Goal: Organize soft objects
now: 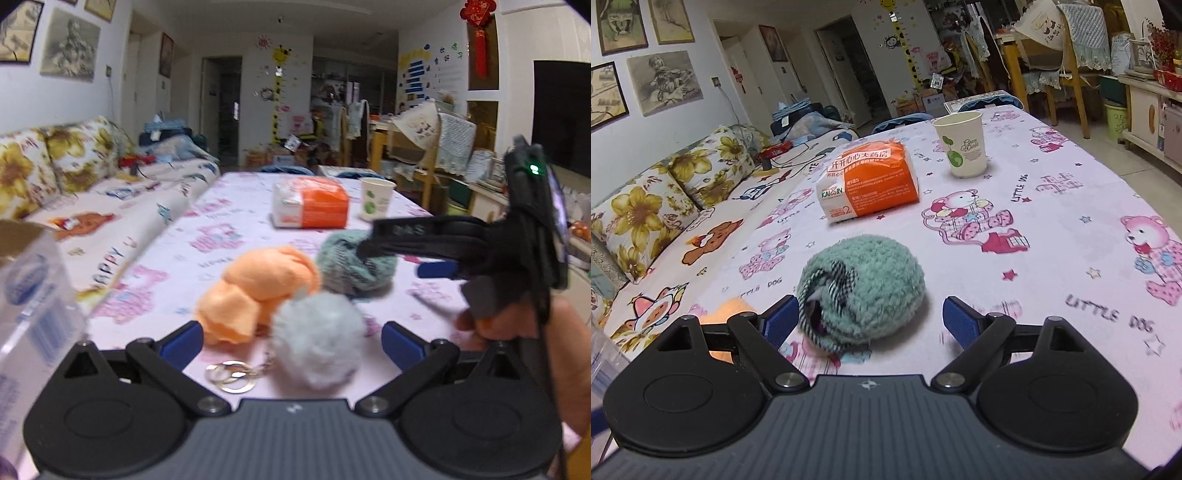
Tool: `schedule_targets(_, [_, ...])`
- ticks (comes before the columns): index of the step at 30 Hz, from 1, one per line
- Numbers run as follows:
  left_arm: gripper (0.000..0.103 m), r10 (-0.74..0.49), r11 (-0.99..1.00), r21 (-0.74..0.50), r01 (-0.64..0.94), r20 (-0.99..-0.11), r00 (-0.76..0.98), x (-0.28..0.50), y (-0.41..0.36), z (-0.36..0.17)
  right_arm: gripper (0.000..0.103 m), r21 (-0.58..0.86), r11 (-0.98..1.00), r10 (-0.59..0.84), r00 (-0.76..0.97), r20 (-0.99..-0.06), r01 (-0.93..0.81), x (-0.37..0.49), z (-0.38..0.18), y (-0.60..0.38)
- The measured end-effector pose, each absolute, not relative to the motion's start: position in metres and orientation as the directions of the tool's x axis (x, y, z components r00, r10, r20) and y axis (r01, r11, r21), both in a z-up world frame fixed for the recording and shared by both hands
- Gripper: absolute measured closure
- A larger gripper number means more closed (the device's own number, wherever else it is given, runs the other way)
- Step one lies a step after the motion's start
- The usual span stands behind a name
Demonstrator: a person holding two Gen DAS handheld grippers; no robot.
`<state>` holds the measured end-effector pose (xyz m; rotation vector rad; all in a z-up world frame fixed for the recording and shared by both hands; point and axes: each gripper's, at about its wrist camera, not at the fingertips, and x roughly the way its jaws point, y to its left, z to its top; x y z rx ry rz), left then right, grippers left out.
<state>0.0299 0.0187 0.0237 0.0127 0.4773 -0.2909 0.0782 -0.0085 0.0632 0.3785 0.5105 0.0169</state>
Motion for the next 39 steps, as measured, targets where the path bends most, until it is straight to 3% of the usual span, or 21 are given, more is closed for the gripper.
schedule_targets(6, [0.004,-0.33,0.943,-0.142,0.3,-0.498,0.802,0.049,0.011,0.013,0.0,0.411,0.908,0.144,0.865,-0.48,0.077,0.088,0.055,-0.014])
schedule_targets(12, [0.022,-0.329,0.944,-0.168,0.284,-0.537,0.777,0.059,0.007,0.004,0.0,0.452,0.89,0.183,0.857,-0.481,0.063,0.089,0.052,-0.011])
schedule_targets(15, [0.037,-0.323,0.946,-0.176,0.271,-0.546,0.773,0.062,0.007,0.002,0.0,0.445,0.893,0.172,0.861,-0.478,0.069,0.088,0.054,-0.007])
schedule_targets(16, [0.043,-0.322,0.947,-0.181,0.266,-0.549,0.771,0.063,0.008,0.001,0.004,0.442,0.895,0.173,0.861,-0.479,0.066,0.088,0.055,-0.006])
schedule_targets(17, [0.048,-0.321,0.947,-0.186,0.261,-0.552,0.77,0.064,0.008,0.001,0.014,0.438,0.897,0.171,0.86,-0.481,0.067,0.088,0.055,-0.005])
schedule_targets(20, [0.053,-0.329,0.944,-0.208,0.256,-0.553,0.765,0.065,0.01,0.001,0.02,0.43,0.902,0.184,0.863,-0.47,0.042,0.085,0.056,-0.002])
schedule_targets(26, [0.056,-0.326,0.945,-0.211,0.25,-0.542,0.775,0.057,0.013,0.005,0.025,0.406,0.913,0.182,0.871,-0.457,0.023,0.08,0.059,0.0])
schedule_targets(39, [0.056,-0.321,0.945,-0.23,0.231,-0.53,0.785,0.038,0.026,0.01,0.026,0.452,0.889,0.178,0.857,-0.484,0.071,0.06,0.059,-0.014])
